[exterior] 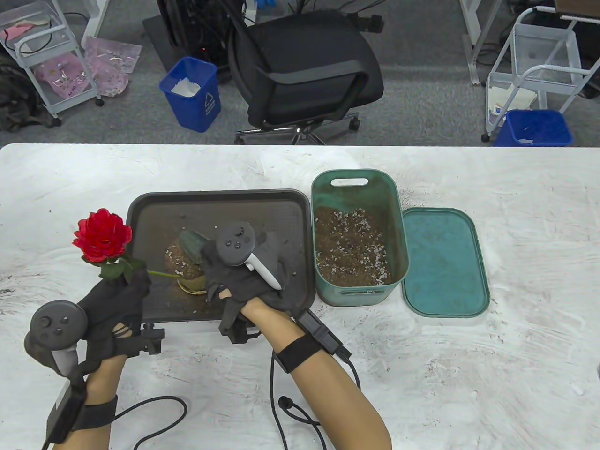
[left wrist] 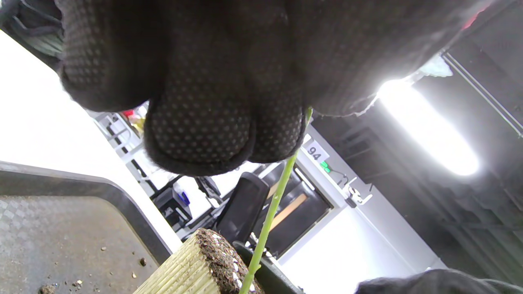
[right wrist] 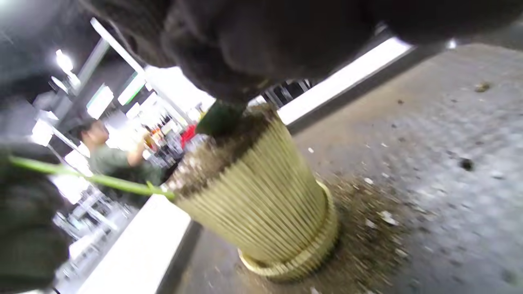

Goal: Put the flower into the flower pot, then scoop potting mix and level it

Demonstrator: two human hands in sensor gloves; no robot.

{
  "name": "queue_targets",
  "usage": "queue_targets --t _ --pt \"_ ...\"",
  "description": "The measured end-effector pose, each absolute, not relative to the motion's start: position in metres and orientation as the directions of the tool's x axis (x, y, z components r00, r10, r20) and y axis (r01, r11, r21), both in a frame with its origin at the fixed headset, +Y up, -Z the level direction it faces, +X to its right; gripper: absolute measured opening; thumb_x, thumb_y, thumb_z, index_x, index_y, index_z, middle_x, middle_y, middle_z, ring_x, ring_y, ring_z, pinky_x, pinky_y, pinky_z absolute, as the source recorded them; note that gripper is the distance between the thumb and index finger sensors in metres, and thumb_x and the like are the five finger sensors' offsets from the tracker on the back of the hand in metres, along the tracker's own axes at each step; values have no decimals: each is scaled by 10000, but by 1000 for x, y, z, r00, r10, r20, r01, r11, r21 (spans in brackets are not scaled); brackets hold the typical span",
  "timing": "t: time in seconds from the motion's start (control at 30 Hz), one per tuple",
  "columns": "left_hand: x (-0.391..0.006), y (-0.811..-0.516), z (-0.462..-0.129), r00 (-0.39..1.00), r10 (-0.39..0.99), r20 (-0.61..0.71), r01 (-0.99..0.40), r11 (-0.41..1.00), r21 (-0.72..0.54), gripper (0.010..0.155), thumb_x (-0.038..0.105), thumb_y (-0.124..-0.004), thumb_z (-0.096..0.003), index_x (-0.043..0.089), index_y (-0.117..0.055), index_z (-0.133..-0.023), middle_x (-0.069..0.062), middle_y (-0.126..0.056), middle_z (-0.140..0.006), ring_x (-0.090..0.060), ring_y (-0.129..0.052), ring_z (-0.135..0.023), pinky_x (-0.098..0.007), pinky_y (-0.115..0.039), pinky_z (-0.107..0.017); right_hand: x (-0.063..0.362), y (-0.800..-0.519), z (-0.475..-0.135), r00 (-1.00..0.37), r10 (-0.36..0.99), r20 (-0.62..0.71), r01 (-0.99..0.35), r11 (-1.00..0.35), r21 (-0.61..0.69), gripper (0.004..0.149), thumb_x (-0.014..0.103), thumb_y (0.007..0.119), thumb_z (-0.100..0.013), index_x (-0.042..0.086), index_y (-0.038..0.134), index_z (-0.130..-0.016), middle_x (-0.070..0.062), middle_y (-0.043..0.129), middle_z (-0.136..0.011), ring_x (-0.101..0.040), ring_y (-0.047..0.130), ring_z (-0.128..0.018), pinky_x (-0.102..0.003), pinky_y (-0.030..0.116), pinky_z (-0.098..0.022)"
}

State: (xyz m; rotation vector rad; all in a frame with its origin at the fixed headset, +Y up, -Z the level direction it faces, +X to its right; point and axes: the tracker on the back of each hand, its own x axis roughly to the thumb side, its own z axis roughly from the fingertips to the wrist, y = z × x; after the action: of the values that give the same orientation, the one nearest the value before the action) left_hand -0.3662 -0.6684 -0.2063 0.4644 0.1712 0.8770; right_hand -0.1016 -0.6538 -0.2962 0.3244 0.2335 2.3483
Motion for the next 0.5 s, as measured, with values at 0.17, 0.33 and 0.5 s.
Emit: queue_targets --t 0.17,0.33,0.5 --pt "-366 -669 -206 628 777 41 -703 544 459 424 475 -915 -414 213 -986 -741 46 -1071 -576 -193 -1155 -352 -361 -963 -342 -64 -638 -266 -666 673 321 -673 -728 129 614 377 654 -453 124 473 -982 -1 945 -401 -108 910 -50 -335 857 29" --pt "-366 -669 -206 618 785 51 -715 534 451 427 468 -930 -407 216 -981 -748 45 -1068 -584 -193 -1155 -361 -361 -962 -350 -2 -644 -234 -561 779 280 -795 -601 79 687 359 707 -423 104 438 -1002 6 959 -531 -180 1005 -227 -407 923 -137" --pt "-357 -658 -209 653 753 80 -698 558 448 426 459 -948 -399 210 -989 -743 37 -1070 -584 -198 -1154 -362 -365 -961 -349 50 -665 -210 -401 895 195 -911 -412 16 721 261 814 -373 104 505 -1005 -4 963 -663 -292 1053 -424 -461 926 -230"
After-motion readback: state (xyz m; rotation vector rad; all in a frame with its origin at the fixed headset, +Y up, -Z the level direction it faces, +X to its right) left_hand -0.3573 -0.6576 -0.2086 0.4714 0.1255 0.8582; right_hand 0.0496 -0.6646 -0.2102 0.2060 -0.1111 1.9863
